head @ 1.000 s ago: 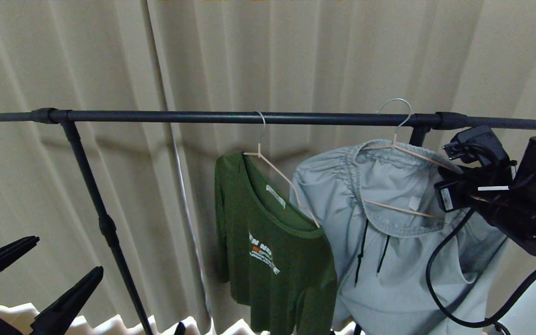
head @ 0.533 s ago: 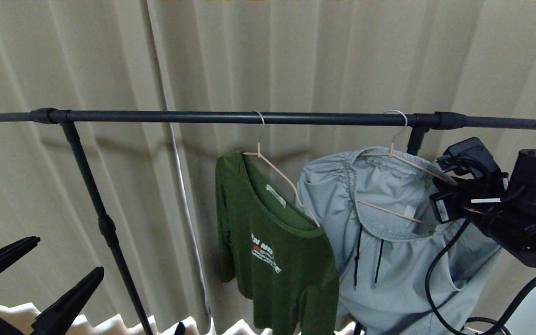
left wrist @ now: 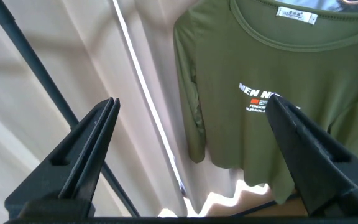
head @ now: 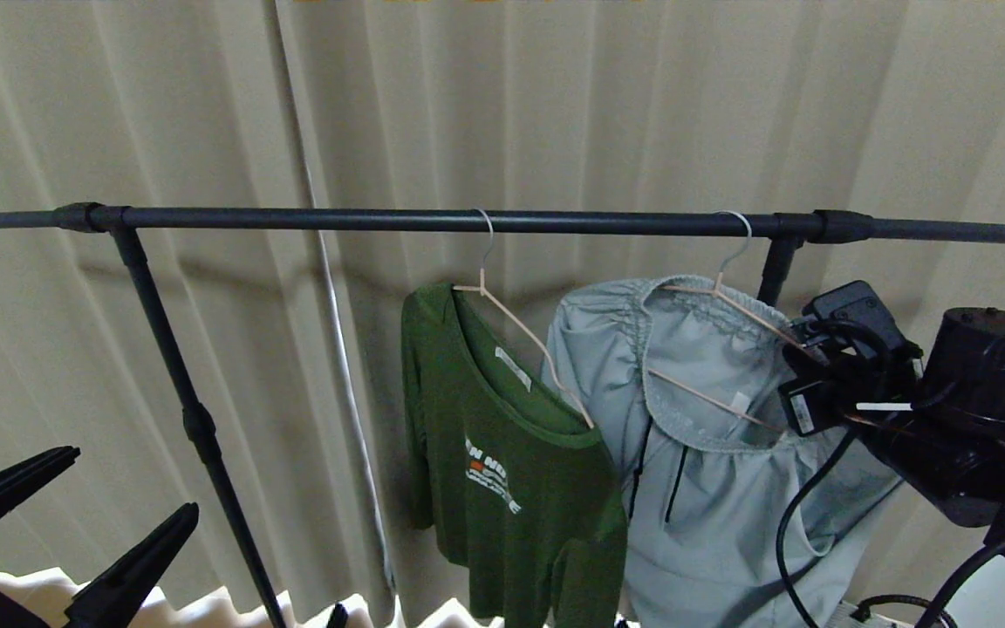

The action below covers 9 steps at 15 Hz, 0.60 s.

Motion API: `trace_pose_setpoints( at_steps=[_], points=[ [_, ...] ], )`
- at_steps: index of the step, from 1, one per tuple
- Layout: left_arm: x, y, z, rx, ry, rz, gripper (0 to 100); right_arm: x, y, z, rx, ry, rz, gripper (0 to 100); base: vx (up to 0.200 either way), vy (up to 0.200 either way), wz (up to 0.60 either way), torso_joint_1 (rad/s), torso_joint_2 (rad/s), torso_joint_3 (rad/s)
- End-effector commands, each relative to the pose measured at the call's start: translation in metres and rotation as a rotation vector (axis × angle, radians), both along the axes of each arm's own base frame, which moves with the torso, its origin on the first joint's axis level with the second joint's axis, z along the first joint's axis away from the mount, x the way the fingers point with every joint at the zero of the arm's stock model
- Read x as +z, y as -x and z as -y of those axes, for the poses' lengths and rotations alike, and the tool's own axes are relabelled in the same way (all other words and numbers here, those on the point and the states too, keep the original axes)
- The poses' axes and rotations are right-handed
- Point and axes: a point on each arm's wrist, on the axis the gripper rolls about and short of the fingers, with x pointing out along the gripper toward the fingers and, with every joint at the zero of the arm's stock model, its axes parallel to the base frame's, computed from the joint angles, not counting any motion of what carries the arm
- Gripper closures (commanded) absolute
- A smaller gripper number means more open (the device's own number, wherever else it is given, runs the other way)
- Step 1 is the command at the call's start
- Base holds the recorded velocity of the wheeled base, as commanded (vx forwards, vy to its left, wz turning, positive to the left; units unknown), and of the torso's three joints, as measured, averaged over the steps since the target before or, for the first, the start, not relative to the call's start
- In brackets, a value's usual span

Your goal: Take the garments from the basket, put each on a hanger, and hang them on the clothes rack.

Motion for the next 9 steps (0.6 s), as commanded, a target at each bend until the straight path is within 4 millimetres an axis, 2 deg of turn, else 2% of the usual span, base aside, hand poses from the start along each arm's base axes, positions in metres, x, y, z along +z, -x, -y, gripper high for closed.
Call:
trace_pose_setpoints(
  at_steps=[1,2,6,9],
  points=[
    [0.0,0.0,0.0,0.0,0.0,-0.002,0,-0.001,0.001,-0.001,0.006,0.004,-0.005,100,0.0,0.0,0.0,0.0,0.0,0.0],
    [0.0,0.0,0.0,0.0,0.0,-0.002,0,-0.003,0.0,-0.001,0.004,0.005,-0.013,0,0.0,0.0,0.0,0.0,0.0,0.0],
    [0.0,0.0,0.0,0.0,0.0,-0.002,0,0.0,0.004,-0.001,0.009,-0.023,0.0,0,0.0,0.0,0.0,0.0,0.0,0.0],
    [0.0,-0.001,0.0,0.002,0.001,0.001,0,0.009,0.015,0.002,0.051,-0.078,0.03,0,0.0,0.0,0.0,0.0,0.0,0.0]
  ],
)
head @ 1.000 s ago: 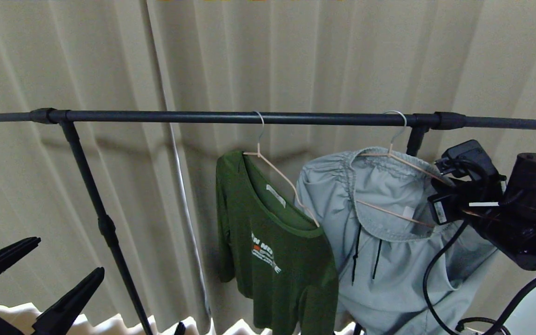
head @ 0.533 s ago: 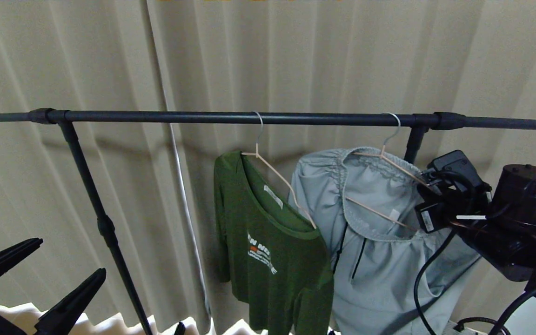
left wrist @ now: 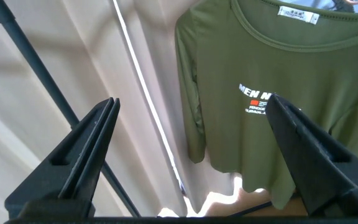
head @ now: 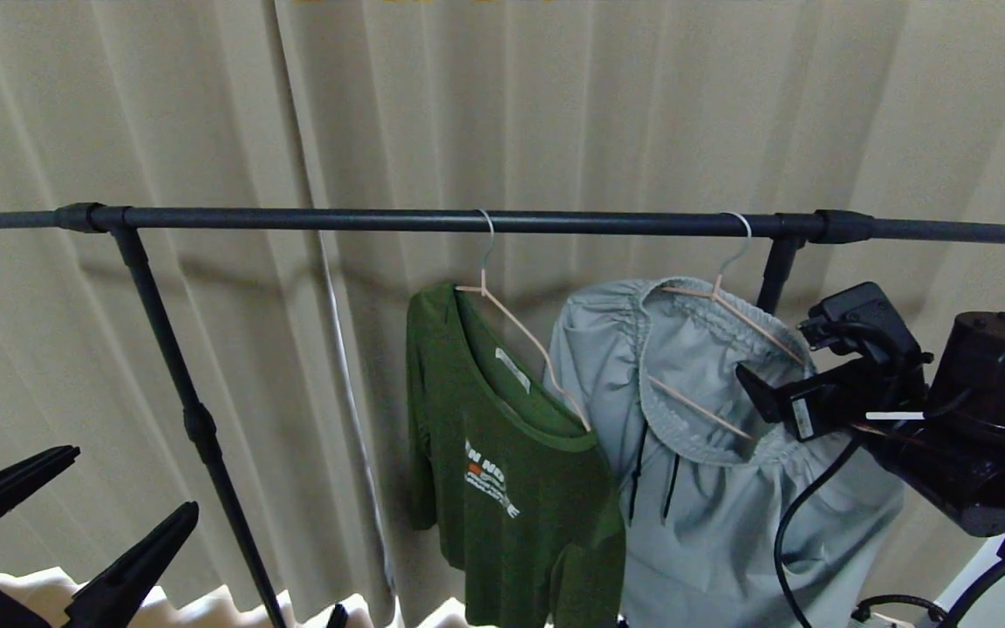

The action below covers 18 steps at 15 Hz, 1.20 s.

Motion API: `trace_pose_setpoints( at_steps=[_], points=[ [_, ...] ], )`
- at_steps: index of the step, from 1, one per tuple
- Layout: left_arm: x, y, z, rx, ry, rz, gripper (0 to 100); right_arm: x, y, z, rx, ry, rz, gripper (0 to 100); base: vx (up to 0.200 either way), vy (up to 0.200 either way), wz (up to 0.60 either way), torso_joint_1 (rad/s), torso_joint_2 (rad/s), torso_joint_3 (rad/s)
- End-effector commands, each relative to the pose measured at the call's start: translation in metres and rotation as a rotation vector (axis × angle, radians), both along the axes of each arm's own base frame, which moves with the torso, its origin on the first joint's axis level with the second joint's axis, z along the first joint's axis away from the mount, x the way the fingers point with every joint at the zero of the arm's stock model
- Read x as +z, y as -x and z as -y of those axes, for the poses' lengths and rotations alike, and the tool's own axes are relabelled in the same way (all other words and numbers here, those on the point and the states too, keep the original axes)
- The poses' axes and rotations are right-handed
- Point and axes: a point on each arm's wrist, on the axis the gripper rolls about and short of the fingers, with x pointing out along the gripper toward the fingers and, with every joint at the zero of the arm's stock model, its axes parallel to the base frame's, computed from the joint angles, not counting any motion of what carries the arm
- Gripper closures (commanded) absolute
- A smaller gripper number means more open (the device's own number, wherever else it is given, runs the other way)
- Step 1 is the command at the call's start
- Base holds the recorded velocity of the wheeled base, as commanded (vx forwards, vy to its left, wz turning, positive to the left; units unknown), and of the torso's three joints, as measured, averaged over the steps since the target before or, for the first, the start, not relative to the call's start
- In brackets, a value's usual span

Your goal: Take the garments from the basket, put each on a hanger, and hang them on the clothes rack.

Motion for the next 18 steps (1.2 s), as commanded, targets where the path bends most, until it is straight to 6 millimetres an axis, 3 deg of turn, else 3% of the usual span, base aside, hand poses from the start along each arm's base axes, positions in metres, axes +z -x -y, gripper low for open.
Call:
trace_pose_setpoints(
  at_steps=[1,8,10,13,14,16,18],
  points=[
    [0.0,0.0,0.0,0.0,0.0,0.0,0,0.008,0.007,0.002,0.008,-0.023,0.029,0,0.0,0.0,0.0,0.0,0.0,0.0],
    [0.001,0.0,0.0,0.005,0.002,0.007,0,0.017,0.019,0.004,0.064,-0.273,0.045,0,0.0,0.0,0.0,0.0,0.0,0.0],
    [0.001,0.0,-0.001,0.008,0.005,0.005,0,0.025,0.035,0.008,0.086,-0.326,0.079,0,0.0,0.0,0.0,0.0,0.0,0.0],
    [-0.001,0.011,-0.004,0.017,0.017,0.038,0,0.037,0.078,0.022,0.095,-0.35,0.157,0,0.0,0.0,0.0,0.0,0.0,0.0],
    [-0.011,0.021,-0.008,0.02,0.017,0.045,0,0.035,0.101,0.029,0.099,-0.347,0.179,0,0.0,0.0,0.0,0.0,0.0,0.0],
    [-0.012,0.031,-0.012,0.043,0.03,0.089,0,0.028,0.125,0.037,0.1,-0.32,0.175,0,0.0,0.0,0.0,0.0,0.0,0.0],
    [-0.024,0.053,-0.022,0.163,0.023,0.077,0,0.009,0.159,0.048,0.088,-0.285,0.105,0,0.0,0.0,0.0,0.0,0.0,0.0]
  ],
)
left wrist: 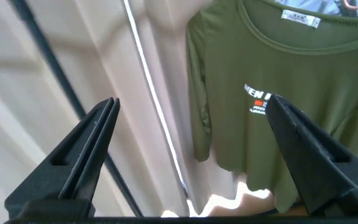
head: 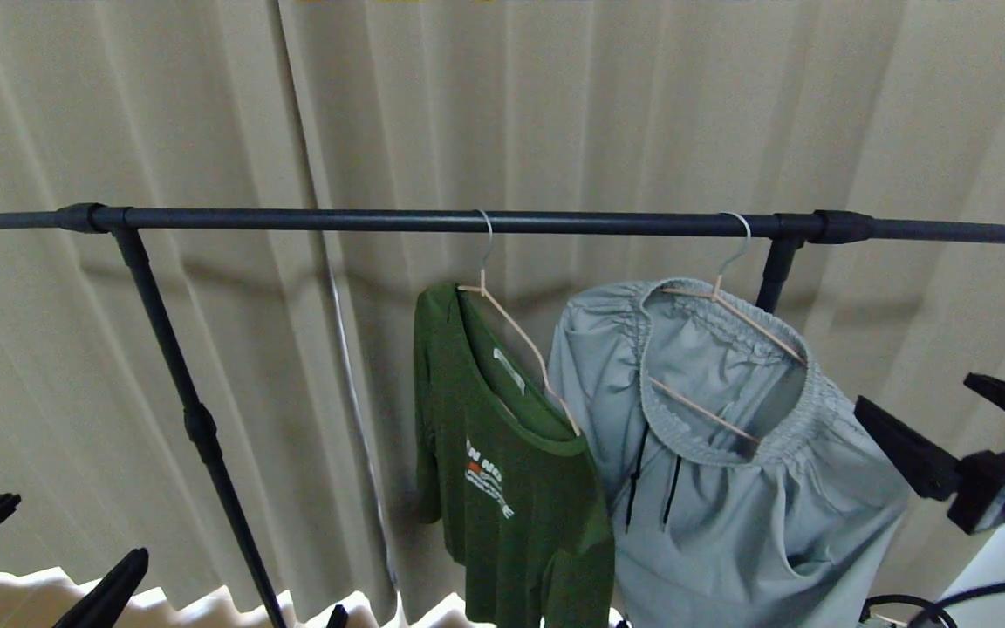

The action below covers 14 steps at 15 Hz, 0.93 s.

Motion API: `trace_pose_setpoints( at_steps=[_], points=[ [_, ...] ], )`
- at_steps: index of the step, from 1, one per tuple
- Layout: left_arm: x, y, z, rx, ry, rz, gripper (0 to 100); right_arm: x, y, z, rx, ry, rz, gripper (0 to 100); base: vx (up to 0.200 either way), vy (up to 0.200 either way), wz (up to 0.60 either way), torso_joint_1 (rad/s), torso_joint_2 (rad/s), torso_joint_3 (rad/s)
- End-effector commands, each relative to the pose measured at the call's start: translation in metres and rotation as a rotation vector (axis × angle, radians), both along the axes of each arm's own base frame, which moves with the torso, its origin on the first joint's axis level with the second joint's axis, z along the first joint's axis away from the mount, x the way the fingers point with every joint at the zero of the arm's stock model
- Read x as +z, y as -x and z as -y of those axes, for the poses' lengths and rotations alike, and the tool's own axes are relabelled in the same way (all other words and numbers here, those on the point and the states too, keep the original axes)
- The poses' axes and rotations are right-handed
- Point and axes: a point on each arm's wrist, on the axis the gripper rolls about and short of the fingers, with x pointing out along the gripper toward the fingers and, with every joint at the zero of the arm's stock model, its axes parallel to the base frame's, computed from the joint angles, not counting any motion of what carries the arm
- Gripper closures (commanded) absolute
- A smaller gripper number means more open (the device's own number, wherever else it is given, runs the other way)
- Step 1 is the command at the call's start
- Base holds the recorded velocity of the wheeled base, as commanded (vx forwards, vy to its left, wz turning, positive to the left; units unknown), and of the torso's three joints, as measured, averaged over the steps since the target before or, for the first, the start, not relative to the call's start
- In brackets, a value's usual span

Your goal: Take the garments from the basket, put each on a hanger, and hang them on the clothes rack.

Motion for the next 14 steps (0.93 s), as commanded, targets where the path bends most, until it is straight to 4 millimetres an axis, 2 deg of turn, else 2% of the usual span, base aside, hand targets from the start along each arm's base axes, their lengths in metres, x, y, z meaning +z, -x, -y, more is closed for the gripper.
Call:
trace_pose_setpoints(
  at_steps=[1,2,3,4,6,8,11,14],
  points=[
    [-0.011,0.028,-0.01,0.107,0.012,0.045,0,-0.014,0.047,0.015,-0.004,0.015,-0.004,0,0.0,0.0,0.0,0.0,0.0,0.0],
    [-0.021,0.037,-0.013,0.174,0.012,0.007,0,-0.023,0.067,0.022,-0.021,0.035,-0.067,0,0.0,0.0,0.0,0.0,0.0,0.0],
    [-0.023,0.037,-0.014,0.204,0.019,-0.001,0,-0.025,0.072,0.024,-0.028,0.039,-0.08,0,0.0,0.0,0.0,0.0,0.0,0.0],
    [-0.035,0.043,-0.017,0.278,0.07,-0.083,0,-0.036,0.094,0.032,-0.069,0.058,-0.15,0,0.0,0.0,0.0,0.0,0.0,0.0],
    [-0.051,0.057,-0.019,0.293,0.088,-0.1,0,-0.047,0.116,0.038,-0.105,0.068,-0.201,0,0.0,0.0,0.0,0.0,0.0,0.0],
    [-0.05,0.07,-0.022,0.324,0.097,-0.085,0,-0.07,0.142,0.044,-0.183,0.091,-0.293,0,0.0,0.0,0.0,0.0,0.0,0.0],
    [-0.049,0.068,-0.022,0.427,0.109,-0.111,0,-0.073,0.151,0.044,-0.283,0.074,-0.277,0,0.0,0.0,0.0,0.0,0.0,0.0],
    [-0.048,0.065,-0.019,0.61,0.107,-0.161,0,-0.074,0.155,0.043,-0.353,0.064,-0.245,0,0.0,0.0,0.0,0.0,0.0,0.0]
  ],
)
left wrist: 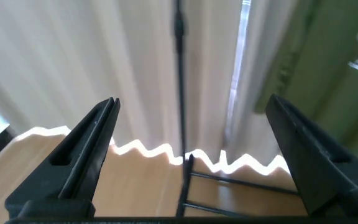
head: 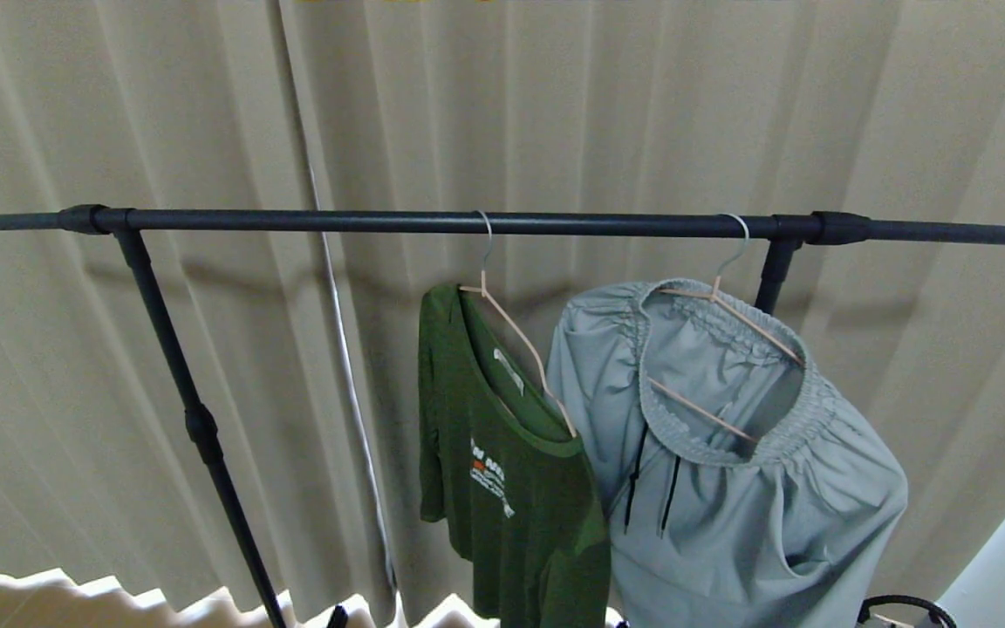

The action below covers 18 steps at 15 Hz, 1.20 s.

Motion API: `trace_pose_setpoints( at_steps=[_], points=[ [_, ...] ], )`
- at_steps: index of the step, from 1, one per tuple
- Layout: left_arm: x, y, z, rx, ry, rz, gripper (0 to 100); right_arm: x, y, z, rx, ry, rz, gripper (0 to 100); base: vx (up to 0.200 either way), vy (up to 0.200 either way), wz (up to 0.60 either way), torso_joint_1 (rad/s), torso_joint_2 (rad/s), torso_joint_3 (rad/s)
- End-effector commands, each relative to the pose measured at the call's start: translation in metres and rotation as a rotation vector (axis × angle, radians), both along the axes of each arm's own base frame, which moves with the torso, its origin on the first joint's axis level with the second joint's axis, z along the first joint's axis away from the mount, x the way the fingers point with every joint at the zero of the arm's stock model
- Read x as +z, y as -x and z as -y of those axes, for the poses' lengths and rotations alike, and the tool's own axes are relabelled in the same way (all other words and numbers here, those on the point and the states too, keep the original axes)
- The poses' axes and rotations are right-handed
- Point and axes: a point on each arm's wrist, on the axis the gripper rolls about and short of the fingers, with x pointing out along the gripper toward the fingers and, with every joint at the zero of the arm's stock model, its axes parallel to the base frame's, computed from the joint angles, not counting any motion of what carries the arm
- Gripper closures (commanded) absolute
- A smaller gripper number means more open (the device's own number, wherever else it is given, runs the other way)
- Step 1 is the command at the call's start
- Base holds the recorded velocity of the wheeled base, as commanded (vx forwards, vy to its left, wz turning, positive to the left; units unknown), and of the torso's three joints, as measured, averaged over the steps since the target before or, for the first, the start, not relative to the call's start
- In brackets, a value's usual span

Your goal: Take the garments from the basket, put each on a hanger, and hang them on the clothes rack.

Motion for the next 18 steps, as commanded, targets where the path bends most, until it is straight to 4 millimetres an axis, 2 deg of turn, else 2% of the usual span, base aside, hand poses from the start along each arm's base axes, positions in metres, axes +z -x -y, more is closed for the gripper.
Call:
trace_pose_setpoints(
  at_steps=[1,3,6,8,10,13,14,18],
  points=[
    [0.001,-0.001,0.002,0.085,0.003,-0.024,0,-0.001,0.006,0.0,-0.046,0.002,0.063,0,0.0,0.0,0.0,0.0,0.0,0.0],
    [-0.002,0.005,0.003,0.043,0.013,0.055,0,-0.002,0.01,-0.001,-0.107,0.013,0.097,0,0.0,0.0,0.0,0.0,0.0,0.0],
    [-0.009,0.003,0.003,0.035,0.073,0.066,0,-0.004,0.015,0.0,-0.134,0.02,0.156,0,0.0,0.0,0.0,0.0,0.0,0.0],
    [-0.01,0.002,0.004,-0.011,0.082,0.077,0,-0.007,0.02,0.0,-0.05,0.002,0.224,0,0.0,0.0,0.0,0.0,0.0,0.0],
    [-0.01,0.002,0.007,-0.144,0.106,0.075,0,-0.008,0.019,0.0,-0.028,-0.01,0.221,0,0.0,0.0,0.0,0.0,0.0,0.0],
    [-0.009,0.002,0.008,-0.22,0.107,0.074,0,-0.009,0.017,-0.003,0.085,-0.041,0.246,0,0.0,0.0,0.0,0.0,0.0,0.0],
    [-0.009,0.004,0.007,-0.293,0.105,0.096,0,-0.01,0.015,-0.004,0.142,-0.056,0.265,0,0.0,0.0,0.0,0.0,0.0,0.0],
    [-0.011,0.007,0.008,-0.312,0.075,0.135,0,-0.013,0.013,-0.006,0.187,-0.153,0.273,0,0.0,0.0,0.0,0.0,0.0,0.0]
  ],
)
